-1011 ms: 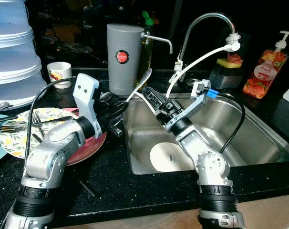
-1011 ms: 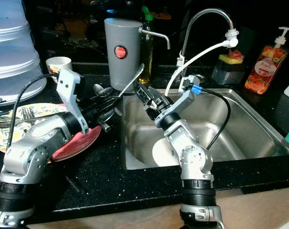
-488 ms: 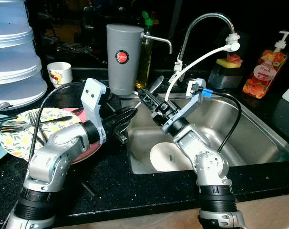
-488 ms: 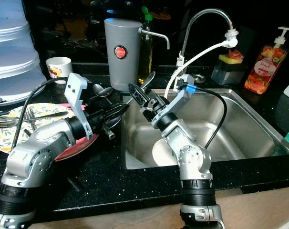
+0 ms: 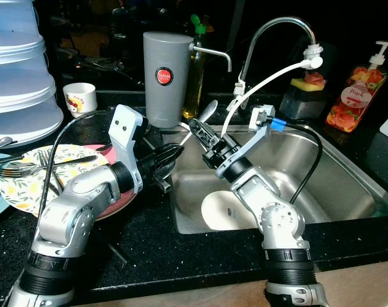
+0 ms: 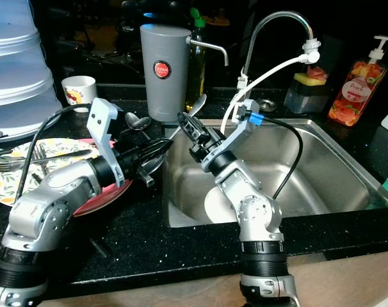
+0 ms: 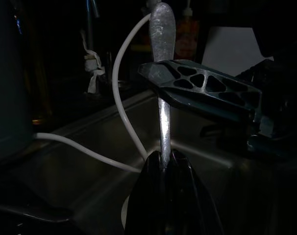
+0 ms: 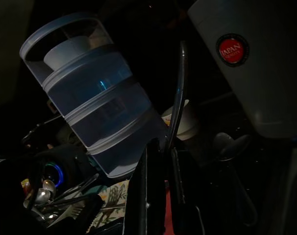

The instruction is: Kitchen organization

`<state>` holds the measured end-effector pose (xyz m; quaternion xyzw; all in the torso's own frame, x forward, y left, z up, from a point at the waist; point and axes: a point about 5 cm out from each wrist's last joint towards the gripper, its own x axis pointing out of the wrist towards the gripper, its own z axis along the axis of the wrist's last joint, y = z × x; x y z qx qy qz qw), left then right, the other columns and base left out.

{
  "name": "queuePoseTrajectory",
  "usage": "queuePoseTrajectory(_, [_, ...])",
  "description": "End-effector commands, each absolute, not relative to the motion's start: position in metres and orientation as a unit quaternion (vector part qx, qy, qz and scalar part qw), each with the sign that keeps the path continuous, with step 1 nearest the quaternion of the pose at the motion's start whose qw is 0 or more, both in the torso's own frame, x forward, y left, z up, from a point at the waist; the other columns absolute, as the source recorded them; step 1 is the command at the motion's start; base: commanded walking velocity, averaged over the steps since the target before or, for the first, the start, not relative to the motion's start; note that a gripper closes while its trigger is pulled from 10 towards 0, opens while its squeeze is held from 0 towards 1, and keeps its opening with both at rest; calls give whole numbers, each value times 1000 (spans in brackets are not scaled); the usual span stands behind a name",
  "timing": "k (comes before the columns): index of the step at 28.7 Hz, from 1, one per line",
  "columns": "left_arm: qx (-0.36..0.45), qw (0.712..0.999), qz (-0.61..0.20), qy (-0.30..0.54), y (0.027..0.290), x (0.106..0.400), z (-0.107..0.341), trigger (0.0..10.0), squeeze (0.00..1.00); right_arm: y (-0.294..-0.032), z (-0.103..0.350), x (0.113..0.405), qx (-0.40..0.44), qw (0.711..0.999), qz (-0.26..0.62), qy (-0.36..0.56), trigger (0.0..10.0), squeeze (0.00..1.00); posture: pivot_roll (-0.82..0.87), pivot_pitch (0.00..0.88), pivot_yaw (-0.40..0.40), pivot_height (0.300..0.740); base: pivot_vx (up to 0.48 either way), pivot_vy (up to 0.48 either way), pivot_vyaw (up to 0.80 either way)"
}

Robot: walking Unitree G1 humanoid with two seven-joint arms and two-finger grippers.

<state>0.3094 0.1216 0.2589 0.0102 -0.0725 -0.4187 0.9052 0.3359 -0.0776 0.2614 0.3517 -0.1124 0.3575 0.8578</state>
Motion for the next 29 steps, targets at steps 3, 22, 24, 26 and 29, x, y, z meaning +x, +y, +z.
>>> queuePoseTrajectory(3, [22, 899, -430, -79, 123, 306, 262, 10000, 1000, -93, 260, 340, 353, 870, 322, -123, 0, 0, 56, 13, -62, 740, 0, 0, 0])
queuePoseTrajectory(22, [55, 899, -429, -65, 112, 307, 251, 10000, 0, -114, 222, 349, 65, 957, 242, -146, 10000, 0, 49, 0, -60, 740, 0, 0, 0])
queuePoseTrajectory(24, [54, 899, -431, -64, 112, 307, 251, 10000, 0, -113, 220, 349, 64, 957, 242, -146, 10000, 0, 49, 0, -60, 740, 0, 0, 0])
queuePoseTrajectory(26, [66, 892, -445, -44, 111, 304, 246, 10000, 0, -113, 216, 349, 62, 958, 242, -141, 10000, 0, 51, 0, -61, 740, 0, 0, 0])
queuePoseTrajectory(29, [85, 882, -463, -19, 112, 300, 239, 10000, 0, -113, 210, 349, 46, 959, 244, -135, 10000, 267, 54, 5, -61, 740, 0, 0, 0])
